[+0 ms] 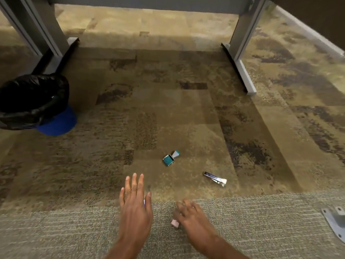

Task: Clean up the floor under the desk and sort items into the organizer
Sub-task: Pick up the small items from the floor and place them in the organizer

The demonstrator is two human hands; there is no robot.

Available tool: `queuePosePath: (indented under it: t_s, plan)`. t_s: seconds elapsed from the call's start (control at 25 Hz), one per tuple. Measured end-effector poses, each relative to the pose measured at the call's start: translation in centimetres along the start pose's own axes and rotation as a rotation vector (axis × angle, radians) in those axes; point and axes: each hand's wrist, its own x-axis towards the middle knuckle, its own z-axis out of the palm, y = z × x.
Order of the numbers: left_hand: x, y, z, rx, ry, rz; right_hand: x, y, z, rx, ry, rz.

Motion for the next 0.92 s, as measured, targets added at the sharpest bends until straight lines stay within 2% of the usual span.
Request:
queuePosePath:
  t_s: [0.16, 0.28, 0.36, 0.44, 0.52, 0.6, 0.72, 0.92]
  plan:
    - [1.3, -0.1, 2.4, -0.063, -0.026, -0.045, 1.9, 1.3, 2.1, -0.128, -0.119, -0.054]
    - [2.5, 0.5, 3.3, -0.122, -0.073, -0.061, 3.1, 1.3, 2.7, -0.148, -0.126, -0.084]
    - [3.1, 0.7, 3.2, -0.163, -0.128, -0.095, 3.7, 1.0, 2.8, -0.101, -0.011, -0.033]
    - [3.6, 0.6, 2.9, -0.217, -0.193, -0.127, 4.3, 0.3, 2.5, 0.078, 0.069, 0.095]
    - [3.8, 0.3, 2.6, -0.294, -0.232, -0.164, 4.9, -0.5, 1.9, 0.425, 0.148, 0.309]
    - [4.5, -0.1, 2.8, -0.434, -0.292, -0.246, 6.0, -1.1, 1.2, 0.734, 0.230, 0.436]
    - [5.7, -0.2, 3.7, -0.683, -0.366, -0.402, 8.1, -1.5, -0.2, 1.084, 0.209, 0.440]
    - [7.1, 0.7, 4.7, -0.928, -0.200, -0.625, 10.5, -1.8, -1.9, 1.223, 0.251, 0.357]
